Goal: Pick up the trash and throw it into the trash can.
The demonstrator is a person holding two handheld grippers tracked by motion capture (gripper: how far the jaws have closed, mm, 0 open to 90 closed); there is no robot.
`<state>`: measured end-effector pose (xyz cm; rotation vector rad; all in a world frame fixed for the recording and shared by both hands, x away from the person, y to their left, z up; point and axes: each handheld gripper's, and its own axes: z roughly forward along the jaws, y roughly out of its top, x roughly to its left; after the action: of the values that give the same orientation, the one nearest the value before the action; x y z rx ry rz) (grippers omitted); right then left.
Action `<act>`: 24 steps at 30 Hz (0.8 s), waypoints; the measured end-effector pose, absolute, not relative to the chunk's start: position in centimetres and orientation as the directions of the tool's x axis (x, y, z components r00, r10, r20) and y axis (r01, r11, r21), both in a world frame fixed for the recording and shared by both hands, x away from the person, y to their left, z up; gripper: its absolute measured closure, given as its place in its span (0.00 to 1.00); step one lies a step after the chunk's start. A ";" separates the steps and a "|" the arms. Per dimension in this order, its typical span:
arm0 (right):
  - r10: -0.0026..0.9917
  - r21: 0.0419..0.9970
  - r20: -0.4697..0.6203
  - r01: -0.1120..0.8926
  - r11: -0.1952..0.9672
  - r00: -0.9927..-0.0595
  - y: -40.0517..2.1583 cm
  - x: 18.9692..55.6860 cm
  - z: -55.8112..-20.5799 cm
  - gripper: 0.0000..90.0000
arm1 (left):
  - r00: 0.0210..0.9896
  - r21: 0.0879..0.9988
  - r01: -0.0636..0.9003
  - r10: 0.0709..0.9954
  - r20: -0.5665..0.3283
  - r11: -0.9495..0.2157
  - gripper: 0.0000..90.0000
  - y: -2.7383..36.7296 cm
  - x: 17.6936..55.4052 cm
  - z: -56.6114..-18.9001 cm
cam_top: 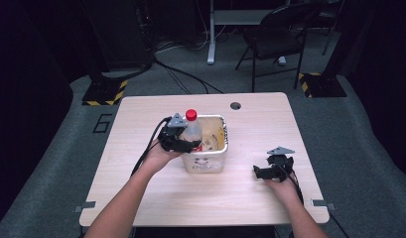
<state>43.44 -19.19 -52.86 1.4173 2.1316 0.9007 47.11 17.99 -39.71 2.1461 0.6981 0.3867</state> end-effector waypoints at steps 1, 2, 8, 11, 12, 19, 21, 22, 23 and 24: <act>0.921 0.715 0.005 0.645 0.269 -0.389 -19.2 43.4 -52.9 0.00 | 0.800 0.791 0.346 0.599 0.032 -0.505 0.31 17.9 47.1 -39.8; 0.922 0.714 0.006 0.647 0.267 -0.388 -19.2 43.4 -52.9 0.00 | 0.801 0.791 0.345 0.598 0.032 -0.505 0.31 17.9 47.1 -39.8; 0.922 0.714 0.006 0.647 0.267 -0.388 -19.2 43.4 -52.9 0.00 | 0.807 0.786 0.345 0.590 0.032 -0.514 0.31 17.7 47.1 -39.9; 0.921 0.715 0.005 0.645 0.269 -0.389 -19.2 43.4 -52.9 0.00 | 0.808 0.784 0.346 0.588 0.030 -0.516 0.30 17.7 47.2 -40.0; 0.922 0.714 0.006 0.647 0.267 -0.388 -19.2 43.4 -52.9 0.00 | 0.809 0.780 0.351 0.588 0.027 -0.518 0.30 17.6 47.2 -40.1; 0.922 0.714 0.006 0.647 0.267 -0.388 -19.2 43.4 -52.9 0.00 | 0.817 0.762 0.354 0.576 0.030 -0.543 0.29 17.3 47.1 -40.4; 0.922 0.714 0.007 0.647 0.267 -0.388 -19.2 43.4 -52.9 0.00 | 0.818 0.763 0.352 0.574 0.032 -0.543 0.28 17.3 47.1 -40.5; 0.922 0.714 0.006 0.647 0.267 -0.388 -19.2 43.4 -52.9 0.00 | 0.818 0.765 0.352 0.575 0.029 -0.540 0.27 17.4 47.1 -40.5; 0.921 0.715 0.006 0.646 0.268 -0.389 -19.2 43.4 -52.9 0.00 | 0.818 0.766 0.350 0.574 0.030 -0.539 0.27 17.4 47.1 -40.4; 0.921 0.715 0.005 0.645 0.269 -0.389 -19.2 43.4 -52.9 0.00 | 0.818 0.768 0.349 0.574 0.029 -0.537 0.26 17.5 47.1 -40.4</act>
<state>43.45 -19.20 -52.87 1.4165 2.1317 0.9011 47.06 17.48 -40.37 2.1880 0.6749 0.3554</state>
